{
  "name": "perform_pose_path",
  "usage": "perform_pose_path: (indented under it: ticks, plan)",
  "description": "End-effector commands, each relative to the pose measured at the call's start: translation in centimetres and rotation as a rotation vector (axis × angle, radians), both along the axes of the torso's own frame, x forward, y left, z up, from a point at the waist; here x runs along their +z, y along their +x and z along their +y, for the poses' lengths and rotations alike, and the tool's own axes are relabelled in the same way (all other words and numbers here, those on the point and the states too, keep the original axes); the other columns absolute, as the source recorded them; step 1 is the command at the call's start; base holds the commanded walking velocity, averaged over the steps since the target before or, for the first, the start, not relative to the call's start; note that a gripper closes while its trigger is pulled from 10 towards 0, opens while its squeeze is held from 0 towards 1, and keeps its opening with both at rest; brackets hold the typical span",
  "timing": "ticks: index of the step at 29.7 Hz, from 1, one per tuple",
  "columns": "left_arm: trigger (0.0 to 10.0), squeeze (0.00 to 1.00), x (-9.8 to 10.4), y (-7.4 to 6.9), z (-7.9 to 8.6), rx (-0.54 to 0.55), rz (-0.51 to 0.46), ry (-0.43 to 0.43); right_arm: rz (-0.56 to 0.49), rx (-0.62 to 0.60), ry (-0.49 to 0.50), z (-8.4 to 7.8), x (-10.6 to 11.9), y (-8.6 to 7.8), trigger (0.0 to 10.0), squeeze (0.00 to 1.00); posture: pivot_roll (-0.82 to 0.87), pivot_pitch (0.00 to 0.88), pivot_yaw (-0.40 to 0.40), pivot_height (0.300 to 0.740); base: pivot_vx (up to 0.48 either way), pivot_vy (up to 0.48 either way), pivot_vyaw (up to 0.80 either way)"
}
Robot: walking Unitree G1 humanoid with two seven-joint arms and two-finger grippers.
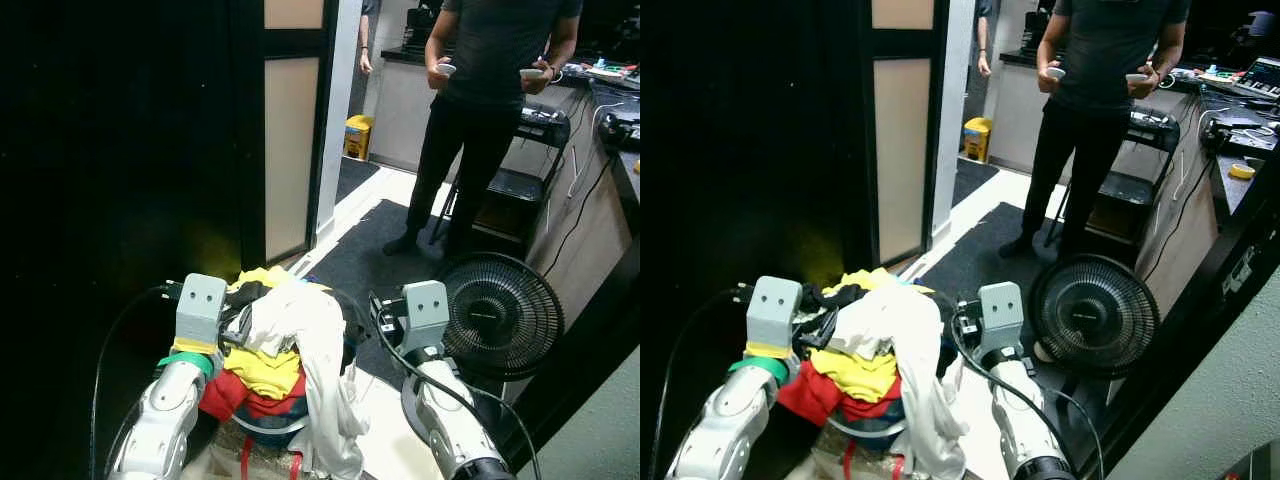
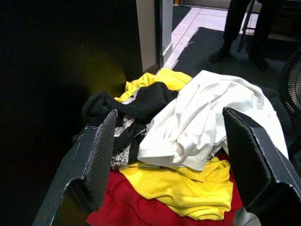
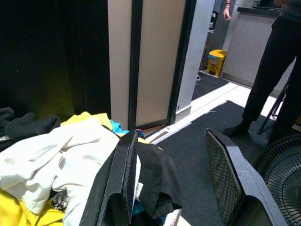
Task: Clothes washing
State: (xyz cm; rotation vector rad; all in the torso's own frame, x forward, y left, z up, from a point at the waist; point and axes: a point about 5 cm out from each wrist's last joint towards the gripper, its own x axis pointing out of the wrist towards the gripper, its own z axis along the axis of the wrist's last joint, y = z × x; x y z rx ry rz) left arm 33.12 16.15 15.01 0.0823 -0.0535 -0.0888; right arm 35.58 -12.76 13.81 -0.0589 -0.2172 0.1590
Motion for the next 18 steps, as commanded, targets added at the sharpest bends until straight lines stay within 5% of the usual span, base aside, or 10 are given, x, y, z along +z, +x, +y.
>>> perform_pose_path:
  ticks: [1,18]
  plan:
    - [10.0,0.00,-0.72,-0.02,-0.03,0.002,0.030,-0.002,0.016,-0.005,0.001,-0.02,-0.34,-0.03,10.0,0.00,0.00,0.019,0.014,0.740,0.000,0.000,0.00]
    - [10.0,0.00,-0.73,-0.05,-0.01,0.001,0.030,-0.001,0.017,-0.006,0.001,0.01,-0.40,-0.07,10.0,0.00,0.00,0.020,0.015,0.740,0.000,0.000,0.00]
